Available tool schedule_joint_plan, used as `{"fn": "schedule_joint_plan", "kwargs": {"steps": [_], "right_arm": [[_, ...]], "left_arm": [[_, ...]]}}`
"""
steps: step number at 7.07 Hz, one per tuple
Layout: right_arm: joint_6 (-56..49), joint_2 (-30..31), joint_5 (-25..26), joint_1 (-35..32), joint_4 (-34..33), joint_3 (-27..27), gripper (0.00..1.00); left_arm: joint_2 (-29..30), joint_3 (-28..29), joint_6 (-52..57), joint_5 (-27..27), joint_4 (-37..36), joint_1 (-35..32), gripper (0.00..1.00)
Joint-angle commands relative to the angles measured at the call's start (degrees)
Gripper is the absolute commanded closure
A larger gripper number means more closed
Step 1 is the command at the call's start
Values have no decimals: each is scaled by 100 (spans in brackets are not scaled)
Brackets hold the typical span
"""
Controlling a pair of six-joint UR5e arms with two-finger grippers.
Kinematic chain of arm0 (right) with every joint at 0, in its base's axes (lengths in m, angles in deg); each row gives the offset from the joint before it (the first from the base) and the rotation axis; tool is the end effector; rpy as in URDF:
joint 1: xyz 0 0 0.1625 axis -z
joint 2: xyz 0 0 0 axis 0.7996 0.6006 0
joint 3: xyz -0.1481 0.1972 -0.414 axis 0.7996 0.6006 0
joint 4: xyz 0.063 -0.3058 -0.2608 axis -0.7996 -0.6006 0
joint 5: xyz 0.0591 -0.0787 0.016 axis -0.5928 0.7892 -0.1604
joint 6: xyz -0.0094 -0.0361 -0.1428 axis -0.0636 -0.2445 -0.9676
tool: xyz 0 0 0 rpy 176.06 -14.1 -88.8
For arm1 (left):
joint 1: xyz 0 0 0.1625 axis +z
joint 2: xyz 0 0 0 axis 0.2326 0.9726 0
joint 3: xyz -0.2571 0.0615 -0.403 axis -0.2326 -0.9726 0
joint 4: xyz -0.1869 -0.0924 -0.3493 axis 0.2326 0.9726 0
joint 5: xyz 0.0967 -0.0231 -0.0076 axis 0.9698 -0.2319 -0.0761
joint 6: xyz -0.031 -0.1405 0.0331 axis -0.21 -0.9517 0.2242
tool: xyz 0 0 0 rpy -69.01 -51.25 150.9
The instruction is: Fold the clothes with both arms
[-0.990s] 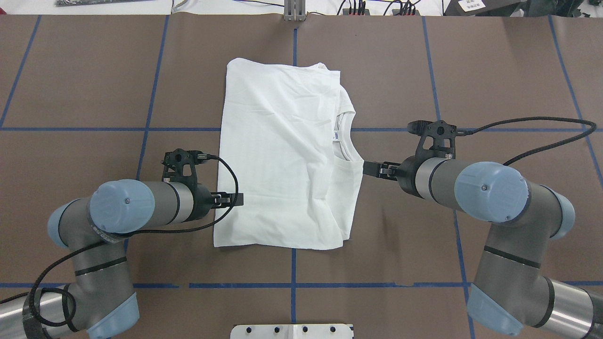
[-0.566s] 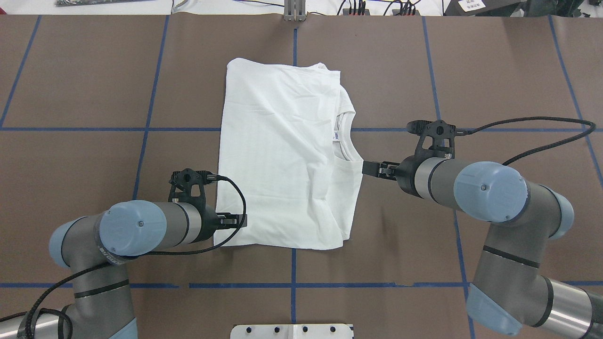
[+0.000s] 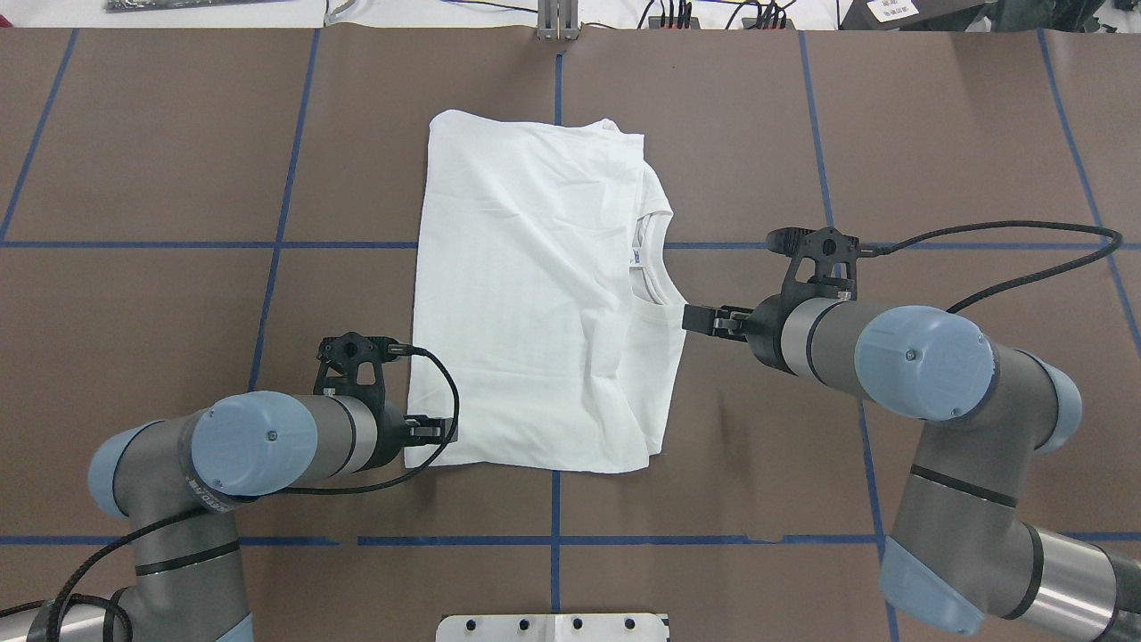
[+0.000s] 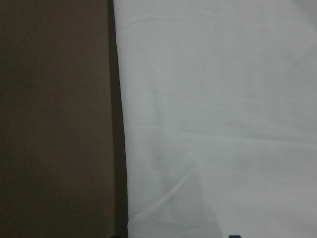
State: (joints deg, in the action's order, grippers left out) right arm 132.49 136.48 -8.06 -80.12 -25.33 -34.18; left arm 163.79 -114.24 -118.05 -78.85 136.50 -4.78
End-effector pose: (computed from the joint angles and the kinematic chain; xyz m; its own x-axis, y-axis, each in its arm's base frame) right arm -0.4684 -0.3983 0.3946 0.5198 0.0277 0.8539 -0.3983 0.8921 0.2135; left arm 0.5702 -0.3231 0.4066 0.5434 0.0627 -0.8371 0.1662 0.9694 0.1805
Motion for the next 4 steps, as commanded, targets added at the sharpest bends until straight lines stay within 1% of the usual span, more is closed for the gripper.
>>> {"fn": "schedule_joint_plan", "kwargs": {"steps": [1, 2, 4], "right_arm": [[2, -1, 0, 5, 0, 0, 0], [2, -1, 0, 5, 0, 0, 0], [2, -1, 9, 14, 0, 9, 0]], "left_arm": [[-8, -10, -9, 0, -3, 91, 28], [-8, -11, -96, 0, -3, 126, 36], [-8, -2, -114, 9, -3, 214, 37]]}}
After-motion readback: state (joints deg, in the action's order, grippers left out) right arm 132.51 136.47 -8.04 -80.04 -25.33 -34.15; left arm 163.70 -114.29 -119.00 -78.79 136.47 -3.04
